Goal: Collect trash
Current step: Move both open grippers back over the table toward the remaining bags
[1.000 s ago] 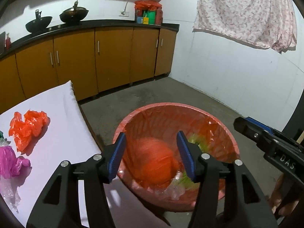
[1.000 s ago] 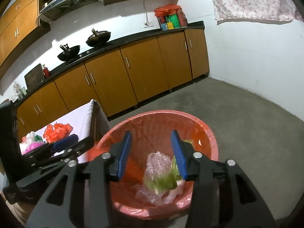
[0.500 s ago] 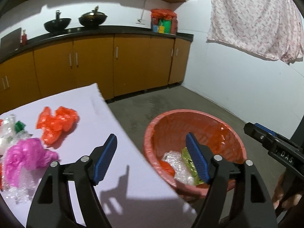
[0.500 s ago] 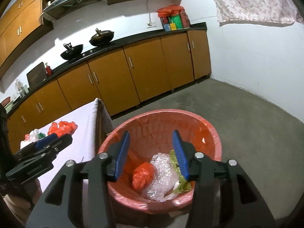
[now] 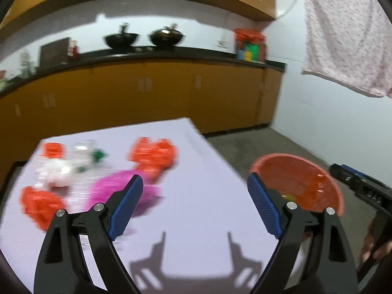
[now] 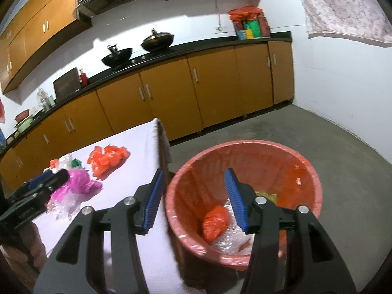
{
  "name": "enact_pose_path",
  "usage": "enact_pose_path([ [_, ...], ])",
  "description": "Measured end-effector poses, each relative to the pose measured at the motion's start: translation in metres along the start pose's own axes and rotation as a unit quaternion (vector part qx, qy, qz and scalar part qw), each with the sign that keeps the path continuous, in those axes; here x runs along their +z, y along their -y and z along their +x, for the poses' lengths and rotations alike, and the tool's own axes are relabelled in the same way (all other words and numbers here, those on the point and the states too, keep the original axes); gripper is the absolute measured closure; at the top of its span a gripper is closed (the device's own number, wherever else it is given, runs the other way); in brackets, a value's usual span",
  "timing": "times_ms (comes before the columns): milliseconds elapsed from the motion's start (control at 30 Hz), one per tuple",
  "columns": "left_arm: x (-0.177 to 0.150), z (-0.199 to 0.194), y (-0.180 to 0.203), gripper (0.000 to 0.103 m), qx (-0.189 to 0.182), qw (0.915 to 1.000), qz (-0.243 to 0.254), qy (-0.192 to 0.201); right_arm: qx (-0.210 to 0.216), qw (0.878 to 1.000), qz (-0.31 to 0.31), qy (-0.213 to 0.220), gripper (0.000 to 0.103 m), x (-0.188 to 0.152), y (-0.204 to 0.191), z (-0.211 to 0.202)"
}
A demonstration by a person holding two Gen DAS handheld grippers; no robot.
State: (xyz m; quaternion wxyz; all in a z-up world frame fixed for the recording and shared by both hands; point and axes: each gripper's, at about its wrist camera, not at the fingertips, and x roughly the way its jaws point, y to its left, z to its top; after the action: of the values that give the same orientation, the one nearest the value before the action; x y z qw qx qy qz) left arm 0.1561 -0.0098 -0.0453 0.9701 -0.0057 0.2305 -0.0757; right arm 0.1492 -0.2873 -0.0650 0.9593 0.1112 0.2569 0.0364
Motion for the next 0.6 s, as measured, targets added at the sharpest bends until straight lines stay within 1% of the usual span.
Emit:
enact_pose_path([
  [100, -0.006, -0.016, -0.040, 0.013, 0.065, 0.9978, -0.004, 0.012, 0.012, 1.000, -0.011, -0.007, 0.052, -0.003, -0.016, 0.003],
  [167, -0.009, -0.021, -0.062, 0.012, 0.098, 0.9951, -0.012, 0.010, 0.021, 1.000, -0.018, -0.011, 0.052, -0.004, -0.026, 0.006],
  [267, -0.018, -0.022, -0.112, 0.012, 0.162, 0.9859, -0.043, -0.012, 0.031, 0.999, -0.026, -0.018, 0.051, -0.006, -0.039, 0.010],
  [300, -0.019, -0.021, -0.123, 0.012, 0.174, 0.9832, -0.051, -0.018, 0.035, 0.999, -0.029, -0.021, 0.051, -0.007, -0.044, 0.011],
  [367, -0.024, -0.016, -0.149, 0.012, 0.207, 0.9752, -0.070, -0.037, 0.040, 0.998, -0.035, -0.025, 0.051, -0.008, -0.053, 0.013],
  [467, -0.030, -0.005, -0.172, 0.012, 0.229, 0.9670, -0.091, -0.063, 0.045, 0.997, -0.048, -0.030, 0.051, -0.009, -0.066, 0.015],
  [567, -0.035, 0.005, -0.186, 0.012, 0.237, 0.9625, -0.107, -0.079, 0.048, 0.997, -0.058, -0.035, 0.051, -0.010, -0.075, 0.016],
  [600, -0.037, 0.007, -0.192, 0.012, 0.234, 0.9622, -0.112, -0.082, 0.049, 0.996, -0.059, -0.036, 0.051, -0.010, -0.075, 0.017],
])
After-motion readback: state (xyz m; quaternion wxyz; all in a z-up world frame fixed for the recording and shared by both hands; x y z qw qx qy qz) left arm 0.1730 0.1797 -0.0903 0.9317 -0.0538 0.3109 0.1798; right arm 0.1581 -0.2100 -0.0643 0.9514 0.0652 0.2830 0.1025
